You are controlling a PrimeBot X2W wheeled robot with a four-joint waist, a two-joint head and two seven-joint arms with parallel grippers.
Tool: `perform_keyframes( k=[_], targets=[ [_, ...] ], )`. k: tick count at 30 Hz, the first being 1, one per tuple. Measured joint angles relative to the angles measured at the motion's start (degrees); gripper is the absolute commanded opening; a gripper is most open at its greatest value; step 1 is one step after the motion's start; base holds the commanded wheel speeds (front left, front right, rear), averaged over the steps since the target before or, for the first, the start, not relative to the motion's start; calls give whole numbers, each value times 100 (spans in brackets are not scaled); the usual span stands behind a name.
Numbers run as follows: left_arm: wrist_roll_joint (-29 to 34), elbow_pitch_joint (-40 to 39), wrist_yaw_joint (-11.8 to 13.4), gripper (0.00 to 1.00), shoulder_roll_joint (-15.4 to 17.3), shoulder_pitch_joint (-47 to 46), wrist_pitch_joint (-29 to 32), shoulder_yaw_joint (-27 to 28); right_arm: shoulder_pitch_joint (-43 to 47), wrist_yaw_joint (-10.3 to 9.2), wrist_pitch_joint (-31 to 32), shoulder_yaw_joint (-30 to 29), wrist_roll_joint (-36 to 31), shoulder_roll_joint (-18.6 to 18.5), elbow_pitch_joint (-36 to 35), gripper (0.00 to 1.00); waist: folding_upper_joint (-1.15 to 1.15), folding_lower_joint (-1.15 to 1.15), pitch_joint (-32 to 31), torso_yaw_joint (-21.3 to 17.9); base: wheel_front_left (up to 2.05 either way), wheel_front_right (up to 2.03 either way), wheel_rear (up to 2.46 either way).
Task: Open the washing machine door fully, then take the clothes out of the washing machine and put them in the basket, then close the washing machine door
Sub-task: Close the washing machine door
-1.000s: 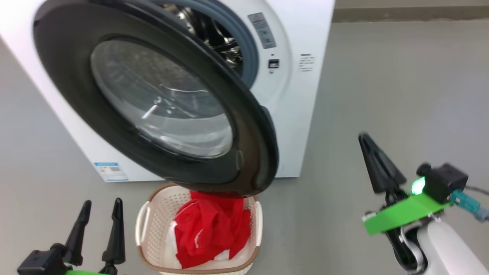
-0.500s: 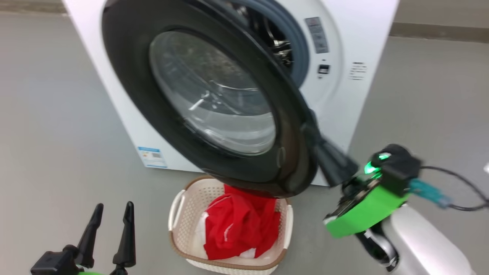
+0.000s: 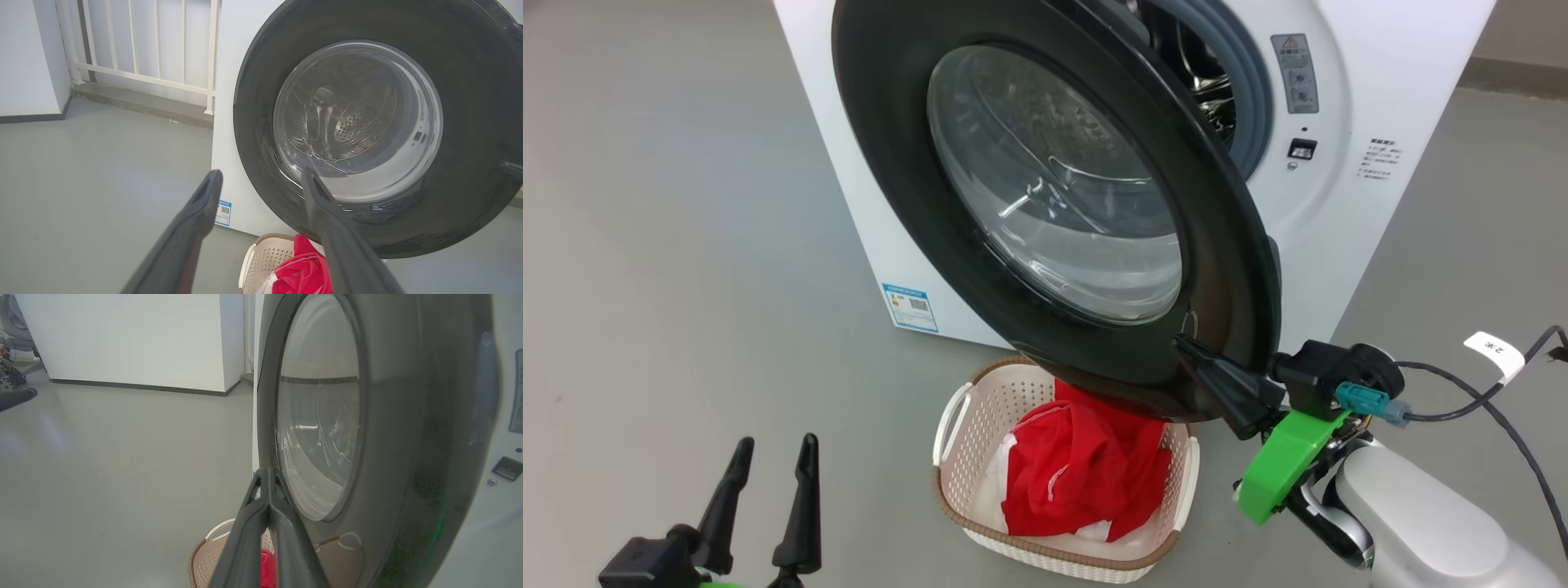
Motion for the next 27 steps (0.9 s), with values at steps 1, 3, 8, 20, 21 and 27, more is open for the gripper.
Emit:
perform_keyframes(
  k=[1,3,8,20,21,27],
  targets=[
    [0,0,-1,100,0,-1,0,-12,-34,0,0,13,58,0,105,0,0,0,27,19,0,0,0],
    [-1,0,-5,100,1,-7,0,-40,-130,0,0,63,111,-18,347,0,0,0,82,58,0,0,0],
    [-2,0,-7,100,8,-28,0,-91,-361,0,0,4,167,-96,770,0,0,0,234,152,0,0,0],
    [-53,-7,-14,100,22,-189,0,-110,-745,43,0,-478,164,-280,1126,0,0,0,606,280,0,0,0],
    [-58,-7,-15,100,22,-201,0,-115,-810,44,0,-531,164,-312,1152,0,0,0,649,284,0,0,0],
    [-122,-9,-69,100,20,-479,0,-157,-1430,44,0,-818,154,-522,1488,0,0,0,976,324,0,0,0]
  ],
)
